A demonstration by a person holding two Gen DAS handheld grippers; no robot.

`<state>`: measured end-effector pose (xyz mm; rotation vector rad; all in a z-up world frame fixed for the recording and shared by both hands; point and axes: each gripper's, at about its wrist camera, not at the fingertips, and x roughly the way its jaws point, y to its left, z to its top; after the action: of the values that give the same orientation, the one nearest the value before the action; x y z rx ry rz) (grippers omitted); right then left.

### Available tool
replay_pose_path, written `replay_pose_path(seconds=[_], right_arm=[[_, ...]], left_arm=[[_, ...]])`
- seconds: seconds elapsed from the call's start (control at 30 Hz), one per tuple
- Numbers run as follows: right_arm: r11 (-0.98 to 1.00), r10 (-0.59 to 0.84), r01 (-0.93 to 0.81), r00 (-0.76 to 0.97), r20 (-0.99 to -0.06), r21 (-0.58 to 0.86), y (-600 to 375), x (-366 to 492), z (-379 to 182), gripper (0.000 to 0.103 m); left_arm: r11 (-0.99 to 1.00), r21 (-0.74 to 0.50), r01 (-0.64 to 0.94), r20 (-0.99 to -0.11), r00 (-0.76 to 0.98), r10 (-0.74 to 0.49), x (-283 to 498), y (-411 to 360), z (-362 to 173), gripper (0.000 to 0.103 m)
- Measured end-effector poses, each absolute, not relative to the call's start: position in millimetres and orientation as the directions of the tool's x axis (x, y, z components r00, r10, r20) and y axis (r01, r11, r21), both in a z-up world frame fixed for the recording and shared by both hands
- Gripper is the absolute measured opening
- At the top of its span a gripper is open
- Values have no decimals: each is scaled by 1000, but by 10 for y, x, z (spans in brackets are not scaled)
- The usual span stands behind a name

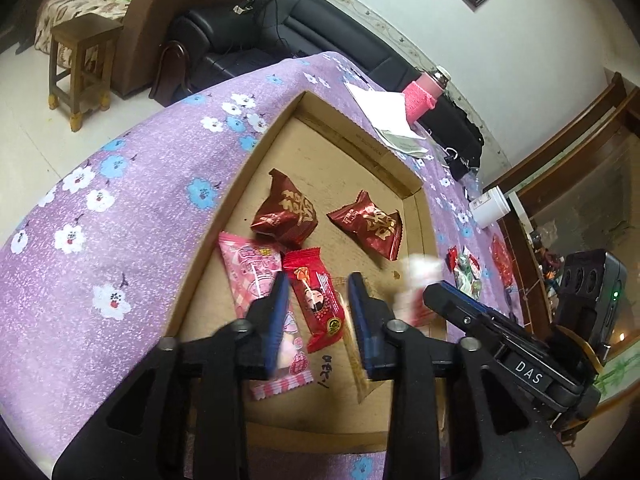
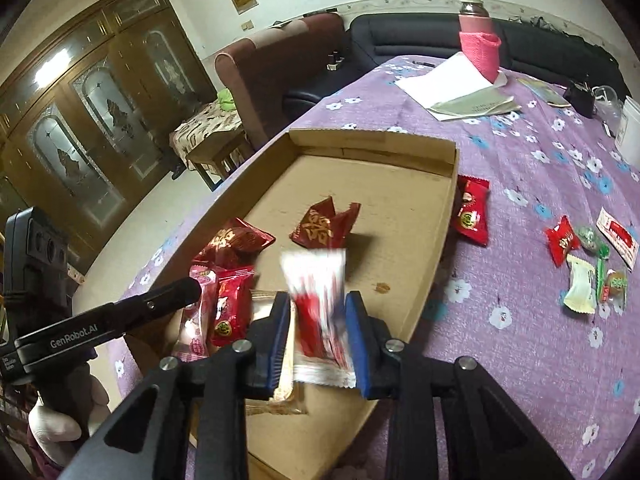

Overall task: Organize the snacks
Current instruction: 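Release the white-and-red packet into the tray with the right tool and withdraw, then grasp the cream-and-green packet on the cloth with the right tool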

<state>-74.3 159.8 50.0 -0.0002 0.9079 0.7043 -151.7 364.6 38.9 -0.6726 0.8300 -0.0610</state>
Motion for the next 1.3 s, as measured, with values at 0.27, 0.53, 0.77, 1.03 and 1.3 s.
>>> replay_pose_path(seconds=[0.27, 0.53, 0.77, 1.03, 1.3], right_arm=[[813, 550, -488, 465, -694, 318, 1221, -666, 590, 44], [878, 477, -329, 535, -697, 348, 368, -579, 501, 49], [910, 406, -186, 576, -710, 369, -313, -532, 373, 49], [929, 365, -180, 592, -719, 324, -364, -304, 345, 49], [949, 315, -214, 572, -758, 233, 89, 117, 172, 49]], left_arm=[[792, -580, -191, -653, 690, -311, -1553, 3619, 430, 35], [803, -568, -180, -655, 690, -308, -1568, 3496, 507, 35], [829, -543, -133, -657, 682, -321, -1521, 3257, 600, 35], [873, -487, 23, -662, 642, -386, -1406, 2650, 730, 34], [916, -386, 109, -689, 626, -365, -1240, 2204, 882, 34]])
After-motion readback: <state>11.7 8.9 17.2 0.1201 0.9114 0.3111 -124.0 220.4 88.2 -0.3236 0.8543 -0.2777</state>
